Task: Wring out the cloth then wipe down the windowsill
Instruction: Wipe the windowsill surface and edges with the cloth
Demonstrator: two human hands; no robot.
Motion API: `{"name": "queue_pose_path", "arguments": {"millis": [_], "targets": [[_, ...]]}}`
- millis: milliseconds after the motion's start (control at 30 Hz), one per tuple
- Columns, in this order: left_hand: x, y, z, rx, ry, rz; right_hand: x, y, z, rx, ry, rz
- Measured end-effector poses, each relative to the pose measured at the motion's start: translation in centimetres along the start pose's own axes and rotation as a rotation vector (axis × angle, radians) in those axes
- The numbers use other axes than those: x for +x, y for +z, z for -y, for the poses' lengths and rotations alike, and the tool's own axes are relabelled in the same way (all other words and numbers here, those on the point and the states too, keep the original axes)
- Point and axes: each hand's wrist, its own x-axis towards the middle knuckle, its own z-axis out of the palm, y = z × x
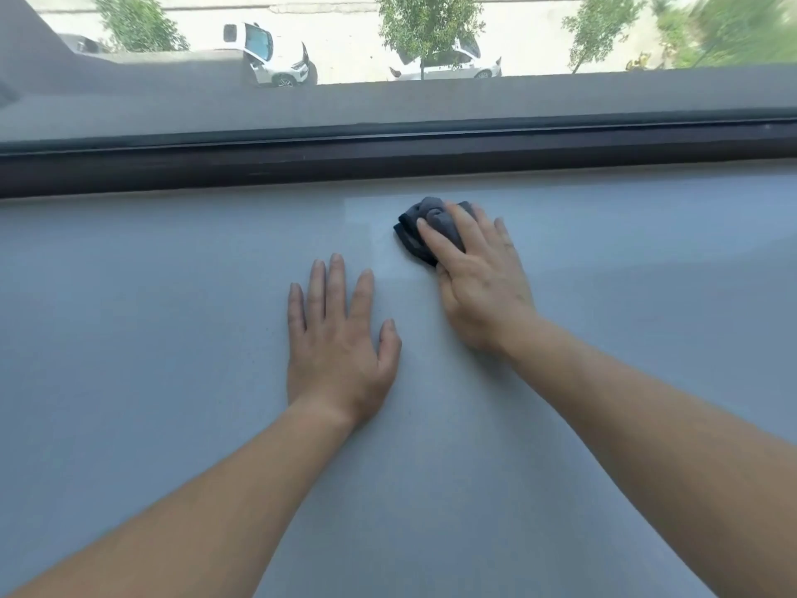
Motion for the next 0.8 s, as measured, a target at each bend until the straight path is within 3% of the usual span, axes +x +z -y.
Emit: {"name": "queue_pose_path", "arguments": {"millis": [67, 233, 367, 433, 500, 700, 800], "targets": [[0.0, 0.0, 0.0, -0.001, 0.001, -0.001, 0.5, -0.2, -0.6, -0.006, -0.073, 0.042], [0.0, 0.0, 0.1, -0.001, -0.003, 0.002, 2.9, 0.4, 2.4, 0.028, 0.286, -0.061], [0.0, 0.1, 0.1, -0.013, -0.007, -0.023, 3.6, 0.7, 3.8, -0.014, -0.107, 0.034], [0.1, 0.1, 0.1, -0.018, -0.004, -0.025, 3.6, -0.3, 1.3, -0.058, -0.159, 0.048], [0.0, 0.1, 0.2, -0.021, 0.004, -0.024, 3.1, -1.1, -2.4, -0.057, -0.058, 0.033], [0.0, 0.0, 0.1, -0.011, -0.005, -0.018, 0.8, -4.4, -13.3, 0.014, 0.523, -0.185], [0.0, 0.0, -0.1, -0.018, -0.006, -0.023, 0.4, -3.7, -10.9, 0.032, 0.504, -0.183]]}}
